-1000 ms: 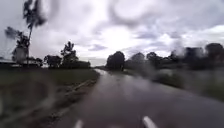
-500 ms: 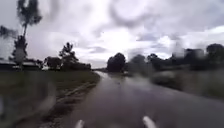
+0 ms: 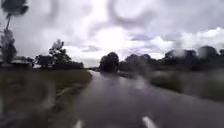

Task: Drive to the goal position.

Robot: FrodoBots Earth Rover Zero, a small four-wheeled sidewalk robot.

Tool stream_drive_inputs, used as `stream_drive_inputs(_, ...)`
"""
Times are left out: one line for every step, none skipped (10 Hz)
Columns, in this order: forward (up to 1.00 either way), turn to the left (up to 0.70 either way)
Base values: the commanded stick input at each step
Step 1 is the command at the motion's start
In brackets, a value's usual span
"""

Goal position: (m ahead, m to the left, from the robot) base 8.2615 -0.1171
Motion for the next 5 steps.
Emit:
stream_drive_inputs(0.85, 0.0)
stream_drive_inputs(0.85, 0.0)
stream_drive_inputs(0.85, 0.0)
stream_drive_inputs(0.85, 0.0)
stream_drive_inputs(0.85, 0.0)
